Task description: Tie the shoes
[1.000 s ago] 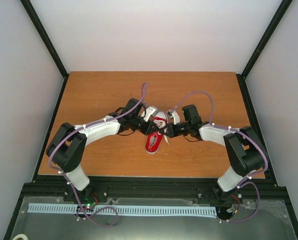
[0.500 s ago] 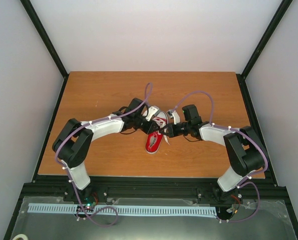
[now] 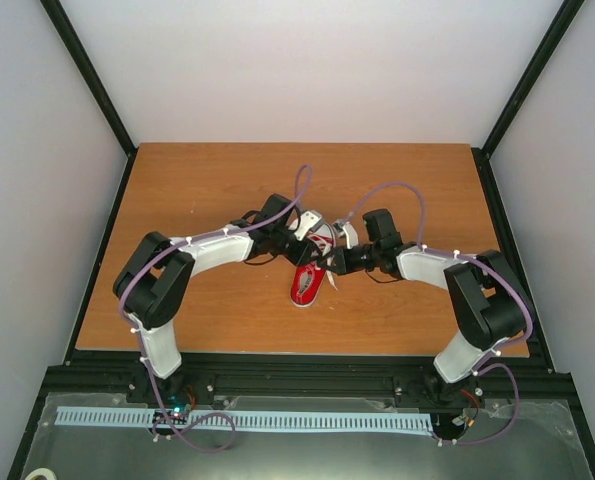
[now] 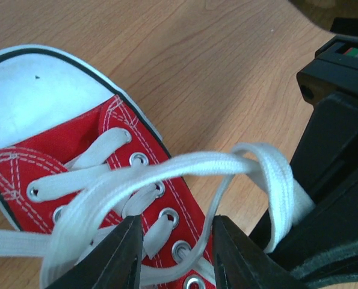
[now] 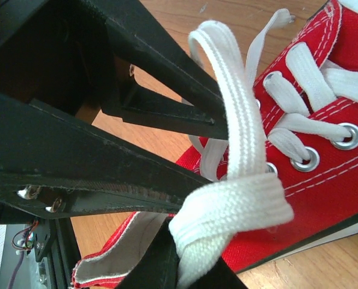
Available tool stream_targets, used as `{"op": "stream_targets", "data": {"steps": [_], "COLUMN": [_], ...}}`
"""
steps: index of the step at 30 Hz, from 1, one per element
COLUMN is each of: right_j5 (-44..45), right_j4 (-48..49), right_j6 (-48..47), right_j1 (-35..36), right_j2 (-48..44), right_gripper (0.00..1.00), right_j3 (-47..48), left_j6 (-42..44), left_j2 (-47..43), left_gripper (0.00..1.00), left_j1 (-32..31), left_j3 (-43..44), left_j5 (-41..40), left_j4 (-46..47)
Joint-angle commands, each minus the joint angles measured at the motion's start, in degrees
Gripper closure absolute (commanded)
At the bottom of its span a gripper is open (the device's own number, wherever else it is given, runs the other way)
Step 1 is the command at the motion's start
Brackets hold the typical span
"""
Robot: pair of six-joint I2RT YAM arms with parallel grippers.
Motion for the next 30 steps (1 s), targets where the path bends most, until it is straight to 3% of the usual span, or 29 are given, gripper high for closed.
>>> {"op": "stream_targets", "data": {"steps": [1,6,14,17,22,27,30], "right_j5": [-0.7,-0.5,-0.3,0.3,1.1,1.1,3.3], "right_j4": [0.5,0.4,0.5,-0.3,-2.2,-3.6,-6.6], "right_j6": [-0.6,-0.5,-0.6,-0.8,-2.0,-3.3,-6.7], "right_j1": [-0.5,-0.7,-1.0,-1.1,-1.8,-4.3,-4.6], "right_j2": [0.7,0.8,0.7,0.3,-1.2,-5.1,-6.6], "right_gripper": [0.97,0.97,0.97,0.96,0.6,0.41,0.36], "right_j3": [1.8,1.9,1.8,1.6,0.6,-2.2,-3.6], "left_j6": [2.9,2.8,-1.1,-4.9,-9.1,-10.0,-9.2], "left_j2": [1.6,2.9,2.0,-1.3,-5.0,-7.1,-7.1], "left_gripper": [0.64,0.67,0.99,0.99,0.99,0.99,0.99], "left_j1": [-0.5,-0.5,-0.5,-0.5,-0.5,-0.5,-0.5], "left_j3": [3.2,3.4,2.6,0.6,-1.2,-1.8,-0.4], "left_j5": [2.1,3.3,3.1,0.8,0.1,1.4,3.0], "left_j4": [0.1,-0.3,0.9,3.5,3.8,0.4,-3.4]}}
